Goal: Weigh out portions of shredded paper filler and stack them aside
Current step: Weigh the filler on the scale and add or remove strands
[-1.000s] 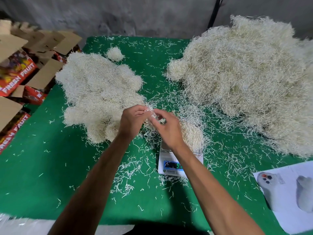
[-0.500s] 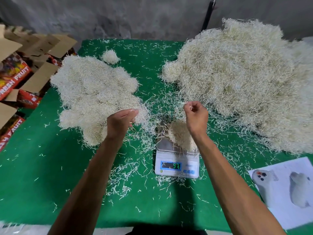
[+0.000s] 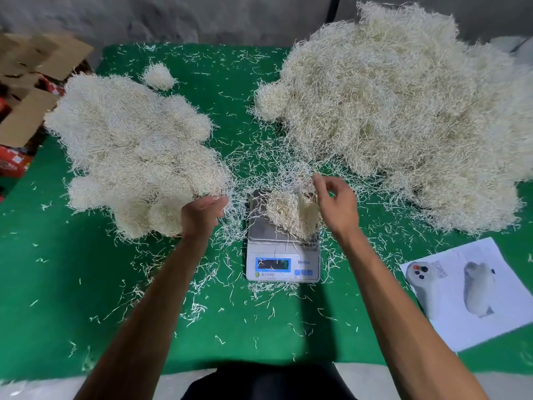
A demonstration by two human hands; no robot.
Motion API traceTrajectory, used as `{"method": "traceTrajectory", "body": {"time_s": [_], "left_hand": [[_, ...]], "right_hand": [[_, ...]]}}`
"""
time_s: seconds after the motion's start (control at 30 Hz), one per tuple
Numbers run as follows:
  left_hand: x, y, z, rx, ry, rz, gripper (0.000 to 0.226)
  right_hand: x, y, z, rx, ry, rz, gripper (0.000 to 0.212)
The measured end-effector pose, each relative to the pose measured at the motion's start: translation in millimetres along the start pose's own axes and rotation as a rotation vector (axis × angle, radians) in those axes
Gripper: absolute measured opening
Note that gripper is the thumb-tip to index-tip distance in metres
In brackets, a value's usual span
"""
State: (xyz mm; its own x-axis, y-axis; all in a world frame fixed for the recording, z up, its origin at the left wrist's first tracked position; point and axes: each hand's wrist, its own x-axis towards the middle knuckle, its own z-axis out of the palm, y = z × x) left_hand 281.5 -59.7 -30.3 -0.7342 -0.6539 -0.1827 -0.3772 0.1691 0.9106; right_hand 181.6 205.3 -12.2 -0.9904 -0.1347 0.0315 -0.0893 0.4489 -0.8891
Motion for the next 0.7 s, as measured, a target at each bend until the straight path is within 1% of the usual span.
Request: {"method": "traceTrajectory", "body": {"time_s": [0.07,0.1,0.13,0.2,0.27,0.5,0.63,0.7], "left_hand": [[-2.1,-0.4,4.7,0.013,-0.023,0.012,0.016],[-2.9,-0.7,6.7,0.017,-0.033,0.019,0.014],[-3.9,-0.9,8.5,0.015,-0.042,0.022,0.017],[-4.9,-1.5,11.6,0.017,-0.06,0.032,0.032],[-5.2,-2.5,13.9,0.024,-0.08,0.048,0.036],[-6.1,-2.3,16.7,-0.014,-0.104,0.054,0.032],[-7.6,-2.5,17.5,-0.041,-0.108,0.038,0.031],[-9.0,-1.9,18.3,-0.047,-0.124,0.025,0.032]], "right_hand": [[-1.4,2.0,-4.3,0.088,0.08,0.005,0.049],[-1.4,2.3,-5.5,0.107,0.101,0.0,0.051],[-1.0,2.5,-6.4,0.11,0.116,-0.005,0.051],[0.4,2.4,-6.5,0.093,0.136,-0.017,0.048],[1.8,4.7,-4.2,0.086,0.141,-0.027,0.047],[0.4,3.8,6.8,0.164,0.136,-0.023,0.025],[-0.3,-0.6,12.1,0.178,0.113,-0.019,0.017],[-3.4,-5.8,15.4,0.164,0.086,-0.049,0.007]]}}
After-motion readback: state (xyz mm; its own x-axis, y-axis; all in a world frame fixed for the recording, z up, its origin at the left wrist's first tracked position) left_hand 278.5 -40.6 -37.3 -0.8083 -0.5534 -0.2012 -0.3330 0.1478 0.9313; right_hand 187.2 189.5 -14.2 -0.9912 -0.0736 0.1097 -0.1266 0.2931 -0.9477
